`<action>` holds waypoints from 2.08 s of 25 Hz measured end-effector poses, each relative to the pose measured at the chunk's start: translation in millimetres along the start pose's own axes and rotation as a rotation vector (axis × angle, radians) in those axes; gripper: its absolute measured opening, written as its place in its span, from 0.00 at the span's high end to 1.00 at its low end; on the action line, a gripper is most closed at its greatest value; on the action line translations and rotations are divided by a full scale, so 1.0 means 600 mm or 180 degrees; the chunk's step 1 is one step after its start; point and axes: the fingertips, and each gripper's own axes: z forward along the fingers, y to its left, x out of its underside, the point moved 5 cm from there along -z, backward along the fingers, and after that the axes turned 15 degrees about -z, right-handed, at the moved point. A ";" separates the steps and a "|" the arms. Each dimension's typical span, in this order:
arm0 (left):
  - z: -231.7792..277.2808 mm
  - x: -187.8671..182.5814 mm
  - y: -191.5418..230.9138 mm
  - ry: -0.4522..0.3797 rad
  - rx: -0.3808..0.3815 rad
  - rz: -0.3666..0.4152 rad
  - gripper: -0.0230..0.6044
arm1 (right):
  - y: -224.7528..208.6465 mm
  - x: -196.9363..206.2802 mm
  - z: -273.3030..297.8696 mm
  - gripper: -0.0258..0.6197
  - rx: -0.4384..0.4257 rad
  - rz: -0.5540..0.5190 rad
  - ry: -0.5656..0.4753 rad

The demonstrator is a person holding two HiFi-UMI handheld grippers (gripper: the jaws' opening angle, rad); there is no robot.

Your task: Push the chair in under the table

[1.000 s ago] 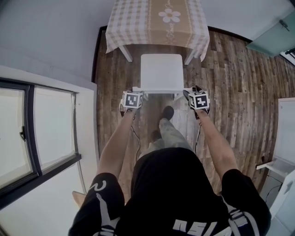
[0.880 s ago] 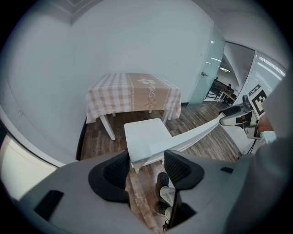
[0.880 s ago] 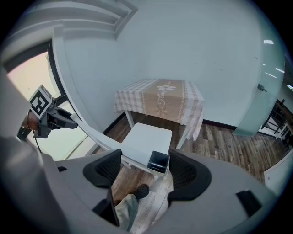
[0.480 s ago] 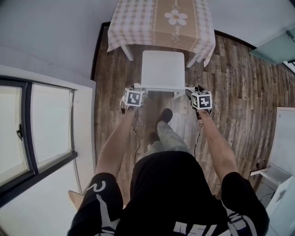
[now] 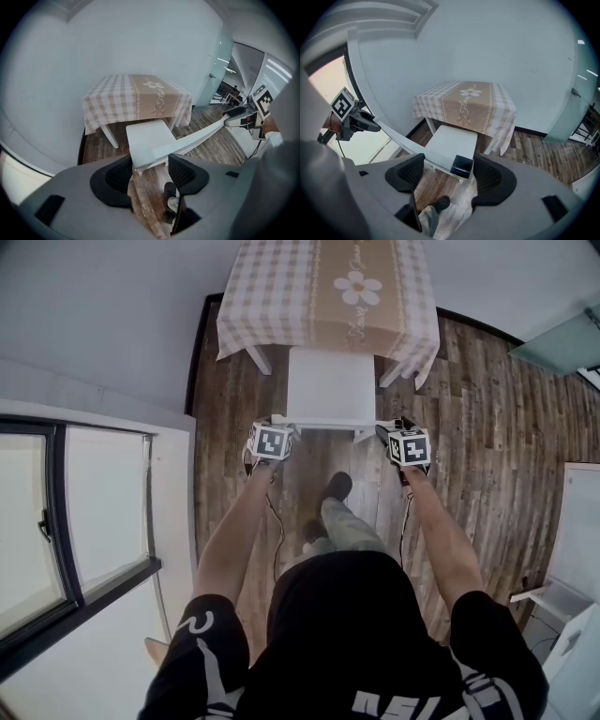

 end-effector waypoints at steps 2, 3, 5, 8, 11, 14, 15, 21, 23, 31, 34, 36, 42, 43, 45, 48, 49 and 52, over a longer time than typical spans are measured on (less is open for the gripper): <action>-0.001 -0.019 0.000 0.0040 -0.0065 -0.0014 0.56 | -0.010 -0.011 0.008 0.42 -0.0026 -0.0019 -0.0019; 0.001 -0.027 0.001 0.0058 -0.0084 -0.0021 0.56 | -0.015 -0.017 0.012 0.42 -0.0042 -0.0031 -0.0032; 0.007 -0.037 0.005 0.0089 -0.0088 -0.0033 0.56 | -0.021 -0.026 0.020 0.42 -0.0079 -0.0053 -0.0056; 0.021 -0.055 0.012 0.0087 -0.0080 -0.0031 0.56 | -0.032 -0.042 0.033 0.42 -0.0127 -0.0058 -0.0070; 0.027 -0.082 0.015 0.0129 -0.0122 -0.0032 0.56 | -0.046 -0.059 0.046 0.42 -0.0150 -0.0044 -0.0075; 0.032 -0.094 0.019 0.0179 -0.0157 -0.0031 0.56 | -0.052 -0.068 0.057 0.42 -0.0202 -0.0050 -0.0066; 0.034 -0.098 0.020 0.0185 -0.0168 -0.0030 0.56 | -0.055 -0.070 0.061 0.42 -0.0228 -0.0056 -0.0065; 0.043 -0.112 0.023 0.0245 -0.0243 -0.0067 0.56 | -0.064 -0.083 0.073 0.42 -0.0301 -0.0115 -0.0091; 0.044 -0.117 0.022 0.0246 -0.0261 -0.0075 0.56 | -0.068 -0.087 0.076 0.42 -0.0320 -0.0137 -0.0084; 0.053 -0.124 0.019 0.0351 -0.0294 -0.0001 0.56 | -0.073 -0.091 0.075 0.42 -0.0300 -0.0072 0.0028; 0.054 -0.122 0.021 0.0386 -0.0335 0.0033 0.56 | -0.070 -0.092 0.074 0.42 -0.0259 -0.0033 0.0039; 0.056 -0.119 0.019 0.0409 -0.0336 0.0058 0.55 | -0.071 -0.089 0.073 0.42 -0.0242 -0.0028 0.0024; 0.069 -0.120 0.022 0.0472 -0.0283 0.0154 0.54 | -0.072 -0.089 0.075 0.42 -0.0237 -0.0030 0.0008; 0.070 -0.120 0.022 0.0464 -0.0292 0.0172 0.54 | -0.072 -0.090 0.074 0.42 -0.0236 -0.0032 0.0010; 0.072 -0.120 0.021 0.0425 -0.0337 0.0230 0.53 | -0.072 -0.087 0.073 0.42 -0.0245 -0.0036 0.0011; 0.070 -0.126 0.022 0.0391 -0.0452 0.0300 0.53 | -0.074 -0.090 0.074 0.42 -0.0203 -0.0023 0.0029; 0.073 -0.125 0.021 0.0405 -0.0429 0.0290 0.53 | -0.075 -0.093 0.074 0.42 -0.0184 -0.0016 0.0039; 0.074 -0.126 0.028 0.0420 -0.0431 0.0296 0.53 | -0.075 -0.094 0.081 0.41 -0.0190 -0.0007 0.0046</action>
